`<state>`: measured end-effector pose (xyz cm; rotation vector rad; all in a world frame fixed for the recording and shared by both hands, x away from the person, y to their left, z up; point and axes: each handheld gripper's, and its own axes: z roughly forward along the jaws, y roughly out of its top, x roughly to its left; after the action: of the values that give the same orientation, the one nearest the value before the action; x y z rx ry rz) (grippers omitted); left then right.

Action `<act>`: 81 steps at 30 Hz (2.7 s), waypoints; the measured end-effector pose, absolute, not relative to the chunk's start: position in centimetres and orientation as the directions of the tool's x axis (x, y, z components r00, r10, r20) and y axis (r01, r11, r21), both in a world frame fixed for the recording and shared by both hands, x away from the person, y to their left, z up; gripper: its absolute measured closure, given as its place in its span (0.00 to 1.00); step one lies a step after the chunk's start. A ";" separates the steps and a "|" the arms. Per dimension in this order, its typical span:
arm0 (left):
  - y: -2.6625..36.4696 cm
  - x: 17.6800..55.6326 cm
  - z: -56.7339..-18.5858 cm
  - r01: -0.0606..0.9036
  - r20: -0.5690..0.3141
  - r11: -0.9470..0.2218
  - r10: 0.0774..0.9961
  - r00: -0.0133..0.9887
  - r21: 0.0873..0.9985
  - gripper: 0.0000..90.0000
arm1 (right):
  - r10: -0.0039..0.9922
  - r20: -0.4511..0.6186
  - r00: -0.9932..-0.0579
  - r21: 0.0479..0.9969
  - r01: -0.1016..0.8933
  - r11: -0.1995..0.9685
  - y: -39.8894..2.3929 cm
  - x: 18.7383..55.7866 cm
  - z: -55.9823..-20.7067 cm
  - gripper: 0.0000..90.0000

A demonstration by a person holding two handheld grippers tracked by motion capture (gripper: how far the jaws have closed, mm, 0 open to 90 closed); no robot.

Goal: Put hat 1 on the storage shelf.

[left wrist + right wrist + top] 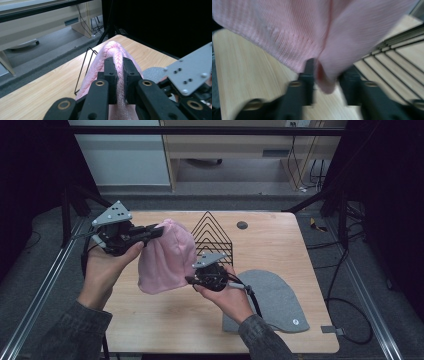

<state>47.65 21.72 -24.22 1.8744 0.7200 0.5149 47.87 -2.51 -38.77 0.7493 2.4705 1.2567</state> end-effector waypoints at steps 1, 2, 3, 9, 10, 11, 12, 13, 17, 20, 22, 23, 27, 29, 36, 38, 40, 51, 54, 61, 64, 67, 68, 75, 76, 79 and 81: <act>21.9 47.7 -24.2 0.249 0.028 -0.301 0.686 0.727 0.921 0.93 | 0.553 0.001 -0.833 0.818 0.319 0.478 -2.6 47.9 -38.5 0.88; 22.3 47.9 -24.1 0.250 0.031 -0.298 0.698 0.716 0.921 0.93 | 0.551 0.010 -0.835 0.820 0.322 0.474 -2.7 47.9 -38.2 0.90; 22.5 48.0 -24.0 0.252 0.031 -0.294 0.705 0.709 0.922 0.93 | 0.540 -0.003 -0.842 0.818 0.308 0.485 -2.8 47.9 -37.6 0.92; 23.7 49.8 -22.8 0.243 0.038 -0.267 0.742 0.670 0.933 0.92 | 0.507 -0.062 -0.860 0.814 0.251 0.524 -4.3 49.0 -33.0 0.92; 23.7 50.1 -22.6 0.235 0.035 -0.258 0.740 0.672 0.937 0.92 | 0.507 -0.073 -0.859 0.814 0.243 0.528 -4.4 49.4 -32.5 0.92; 23.7 50.4 -22.4 0.231 0.035 -0.256 0.738 0.674 0.939 0.92 | 0.508 -0.082 -0.857 0.814 0.237 0.531 -4.6 49.7 -32.0 0.92; 23.6 50.6 -22.2 0.228 0.040 -0.259 0.739 0.673 0.939 0.92 | 0.508 -0.093 -0.856 0.815 0.228 0.533 -4.8 50.1 -31.7 0.92; 23.6 50.8 -22.0 0.223 0.043 -0.258 0.738 0.674 0.940 0.92 | 0.513 -0.096 -0.853 0.821 0.223 0.525 -5.1 50.5 -31.3 0.92; 23.3 51.2 -21.1 0.196 0.072 -0.283 0.718 0.692 0.939 0.92 | 0.530 -0.104 -0.842 0.831 0.219 0.511 -6.2 51.6 -30.0 0.92; 23.1 51.7 -20.7 0.196 0.055 -0.263 0.715 0.697 0.945 0.92 | 0.544 -0.096 -0.834 0.840 0.225 0.494 -7.0 52.4 -29.3 0.92; 22.9 52.0 -20.7 0.193 0.056 -0.261 0.718 0.694 0.946 0.92 | 0.547 -0.095 -0.832 0.840 0.228 0.492 -7.2 52.6 -29.2 0.93; 22.8 52.2 -20.7 0.193 0.054 -0.259 0.717 0.695 0.946 0.92 | 0.547 -0.099 -0.831 0.840 0.225 0.494 -7.4 52.8 -29.1 0.93; 22.3 52.8 -20.6 0.190 0.067 -0.273 0.715 0.696 0.943 0.92 | 0.567 -0.097 -0.818 0.841 0.238 0.486 -8.2 53.6 -29.0 0.93; 22.1 53.0 -20.5 0.184 0.067 -0.269 0.712 0.699 0.945 0.92 | 0.573 -0.076 -0.816 0.846 0.252 0.471 -8.7 54.1 -29.0 0.93; 21.6 54.9 -20.2 0.193 0.048 -0.248 0.723 0.690 0.949 0.92 | 0.580 -0.069 -0.811 0.840 0.267 0.472 -8.7 55.8 -28.6 0.93; 21.4 55.4 -20.2 0.196 0.044 -0.246 0.721 0.691 0.949 0.92 | 0.584 -0.073 -0.808 0.838 0.268 0.476 -8.7 56.0 -28.5 0.93; 21.3 55.6 -20.3 0.198 0.044 -0.247 0.721 0.691 0.949 0.92 | 0.587 -0.080 -0.806 0.834 0.269 0.483 -8.6 56.4 -28.3 0.93; 20.8 55.7 -20.3 0.198 0.043 -0.244 0.724 0.688 0.949 0.92 | 0.577 -0.078 -0.813 0.845 0.252 0.471 -9.3 56.6 -28.2 0.93; 20.8 55.8 -20.3 0.197 0.037 -0.233 0.728 0.685 0.952 0.92 | 0.578 -0.074 -0.812 0.851 0.251 0.462 -9.4 56.6 -28.2 0.93; 20.7 56.9 -19.8 0.197 0.027 -0.225 0.722 0.692 0.954 0.92 | 0.613 -0.056 -0.788 0.863 0.271 0.428 -9.8 57.1 -28.0 0.93; 20.5 57.7 -19.8 0.207 0.013 -0.212 0.727 0.686 0.955 0.92 | 0.619 -0.044 -0.784 0.865 0.280 0.417 -9.8 57.5 -28.3 0.93; 20.0 58.3 -20.0 0.199 0.035 -0.232 0.728 0.684 0.952 0.92 | 0.624 -0.040 -0.780 0.862 0.289 0.416 -9.7 58.0 -28.7 0.93; 20.0 58.3 -20.0 0.199 0.035 -0.232 0.728 0.684 0.952 0.92 | 0.625 -0.032 -0.780 0.863 0.294 0.411 -9.7 58.1 -28.9 0.93; 19.3 58.8 -21.0 0.210 0.049 -0.258 0.733 0.678 0.943 0.92 | 0.633 -0.008 -0.774 0.854 0.324 0.407 -10.1 58.7 -30.5 0.93; 19.2 58.9 -21.1 0.211 0.048 -0.254 0.737 0.674 0.944 0.92 | 0.634 -0.002 -0.773 0.855 0.327 0.402 -10.1 58.7 -30.8 0.93; 19.0 59.2 -21.5 0.216 0.043 -0.253 0.737 0.675 0.943 0.92 | 0.638 -0.002 -0.770 0.854 0.330 0.401 -10.0 58.8 -31.6 0.93; 18.9 59.4 -21.7 0.219 0.042 -0.256 0.735 0.677 0.942 0.92 | 0.641 -0.005 -0.768 0.853 0.331 0.403 -9.9 58.8 -31.8 0.93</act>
<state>59.43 18.89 -21.72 1.8035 0.7590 0.5926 58.81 -9.93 -31.79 0.8415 2.3323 1.3059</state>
